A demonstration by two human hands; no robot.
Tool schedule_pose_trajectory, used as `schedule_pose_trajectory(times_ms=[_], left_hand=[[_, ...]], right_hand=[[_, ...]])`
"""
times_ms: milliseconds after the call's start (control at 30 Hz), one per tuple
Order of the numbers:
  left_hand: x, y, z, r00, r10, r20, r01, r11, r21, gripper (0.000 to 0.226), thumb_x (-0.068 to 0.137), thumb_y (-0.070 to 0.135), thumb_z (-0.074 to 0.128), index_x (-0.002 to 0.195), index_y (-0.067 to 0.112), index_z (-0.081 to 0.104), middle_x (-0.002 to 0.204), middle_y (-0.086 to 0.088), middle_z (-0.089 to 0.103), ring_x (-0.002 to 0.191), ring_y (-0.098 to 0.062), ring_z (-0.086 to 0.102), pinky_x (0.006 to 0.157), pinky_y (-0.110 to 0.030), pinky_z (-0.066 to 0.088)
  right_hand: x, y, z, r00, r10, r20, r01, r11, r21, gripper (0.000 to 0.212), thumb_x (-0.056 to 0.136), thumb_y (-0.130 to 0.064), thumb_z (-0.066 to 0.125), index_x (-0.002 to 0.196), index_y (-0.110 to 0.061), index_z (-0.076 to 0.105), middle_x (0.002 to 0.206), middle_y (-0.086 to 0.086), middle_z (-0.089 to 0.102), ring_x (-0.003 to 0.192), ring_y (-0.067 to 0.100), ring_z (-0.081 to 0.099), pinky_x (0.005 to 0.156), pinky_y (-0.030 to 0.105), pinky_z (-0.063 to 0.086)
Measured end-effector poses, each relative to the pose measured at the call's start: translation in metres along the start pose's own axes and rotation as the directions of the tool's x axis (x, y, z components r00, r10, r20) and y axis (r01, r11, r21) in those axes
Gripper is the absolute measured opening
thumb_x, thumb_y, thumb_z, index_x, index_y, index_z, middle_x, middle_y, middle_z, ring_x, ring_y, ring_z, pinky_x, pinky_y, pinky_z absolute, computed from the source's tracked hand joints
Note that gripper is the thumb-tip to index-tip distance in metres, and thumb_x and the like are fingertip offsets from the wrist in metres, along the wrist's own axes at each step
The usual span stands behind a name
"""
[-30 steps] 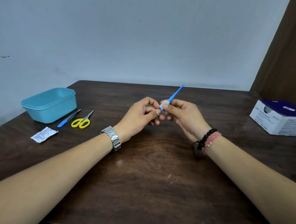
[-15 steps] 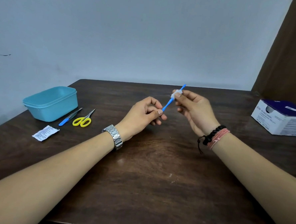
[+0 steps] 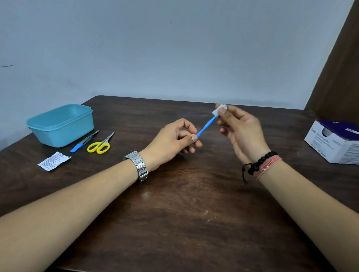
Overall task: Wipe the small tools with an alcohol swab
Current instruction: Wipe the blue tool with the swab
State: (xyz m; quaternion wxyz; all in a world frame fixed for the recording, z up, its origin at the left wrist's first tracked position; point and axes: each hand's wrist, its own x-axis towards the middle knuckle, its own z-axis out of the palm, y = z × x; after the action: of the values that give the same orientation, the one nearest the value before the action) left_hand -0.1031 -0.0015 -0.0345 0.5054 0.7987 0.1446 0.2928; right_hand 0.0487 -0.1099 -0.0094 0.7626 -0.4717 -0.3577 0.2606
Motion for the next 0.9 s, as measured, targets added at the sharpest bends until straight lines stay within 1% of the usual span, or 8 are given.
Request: schedule_pose_trajectory(times_ms=[167,400,467,567,667,733,833,900], left_hand=[[0.0,-0.001,-0.002,1.0,-0.012,-0.009,0.012,1.0,0.004,0.008,0.097,0.009,0.058,0.095,0.015,0.052,0.086,-0.008,0.076,0.067,-0.014,0.066,0.065,-0.027,0.052],[0.0,-0.001,-0.001,1.0,-0.014,0.001,0.014,1.0,0.015,0.008,0.097,0.009,0.058,0.096,0.015,0.053,0.088,-0.008,0.076,0.068,-0.015,0.066,0.064,-0.026,0.052],[0.0,-0.001,-0.001,1.0,-0.007,-0.005,0.007,1.0,0.012,0.008,0.097,0.009,0.058,0.096,0.014,0.053,0.088,-0.009,0.076,0.068,-0.015,0.066,0.064,-0.026,0.052],[-0.001,-0.002,-0.001,1.0,0.002,-0.014,-0.002,1.0,-0.005,0.008,0.097,0.009,0.058,0.096,0.014,0.052,0.087,-0.01,0.076,0.067,-0.015,0.065,0.064,-0.025,0.052],[0.0,-0.002,-0.002,1.0,0.002,-0.012,-0.002,1.0,-0.016,0.007,0.097,0.011,0.059,0.097,0.014,0.052,0.087,-0.011,0.075,0.067,-0.015,0.066,0.064,-0.026,0.051],[0.001,-0.002,-0.002,1.0,-0.003,-0.022,0.003,1.0,-0.005,0.008,0.096,0.013,0.06,0.099,0.015,0.053,0.086,-0.007,0.075,0.069,-0.015,0.067,0.065,-0.027,0.052],[0.004,0.0,-0.005,0.993,-0.007,-0.115,0.007,1.0,0.001,0.013,0.094,0.023,0.065,0.104,0.02,0.057,0.091,0.004,0.071,0.079,-0.009,0.066,0.07,-0.027,0.05],[0.004,0.003,-0.009,0.989,-0.015,-0.147,0.009,0.999,-0.038,0.014,0.095,0.026,0.062,0.109,0.026,0.062,0.099,0.004,0.07,0.086,-0.005,0.065,0.073,-0.027,0.05]], right_hand=[[-0.005,0.013,0.008,0.99,0.116,0.079,-0.105,0.986,-0.126,0.009,0.092,-0.012,0.064,0.097,-0.013,0.072,0.09,-0.003,0.072,0.07,0.006,0.055,0.06,0.017,0.045],[0.001,0.002,-0.002,1.0,0.025,-0.013,-0.025,0.999,-0.028,0.009,0.092,-0.013,0.065,0.092,-0.015,0.073,0.09,-0.003,0.072,0.067,0.004,0.056,0.059,0.016,0.045],[-0.001,0.006,0.0,0.997,0.067,0.024,-0.066,0.997,-0.038,0.009,0.092,-0.012,0.064,0.095,-0.013,0.073,0.09,-0.003,0.072,0.067,0.004,0.056,0.058,0.016,0.045],[-0.005,0.017,0.006,0.985,0.137,0.106,-0.119,0.98,-0.156,0.011,0.092,-0.012,0.065,0.099,-0.013,0.073,0.088,-0.003,0.071,0.068,0.005,0.056,0.059,0.017,0.044],[-0.009,0.025,0.009,0.975,0.149,0.166,-0.107,0.965,-0.24,0.013,0.091,-0.012,0.066,0.102,-0.009,0.073,0.075,-0.003,0.068,0.07,0.008,0.057,0.06,0.018,0.044],[-0.008,0.024,0.009,0.975,0.146,0.166,-0.1,0.962,-0.256,0.014,0.092,-0.012,0.065,0.103,-0.009,0.073,0.073,-0.003,0.067,0.071,0.008,0.057,0.061,0.019,0.044],[-0.007,0.021,0.009,0.976,0.151,0.159,-0.102,0.955,-0.277,0.009,0.091,-0.014,0.066,0.093,-0.014,0.075,0.082,0.0,0.07,0.069,0.006,0.057,0.06,0.019,0.045],[-0.009,0.02,0.01,0.965,0.161,0.208,-0.082,0.935,-0.346,0.012,0.091,-0.016,0.067,0.084,-0.012,0.075,0.083,0.004,0.069,0.066,0.006,0.055,0.059,0.019,0.045]])
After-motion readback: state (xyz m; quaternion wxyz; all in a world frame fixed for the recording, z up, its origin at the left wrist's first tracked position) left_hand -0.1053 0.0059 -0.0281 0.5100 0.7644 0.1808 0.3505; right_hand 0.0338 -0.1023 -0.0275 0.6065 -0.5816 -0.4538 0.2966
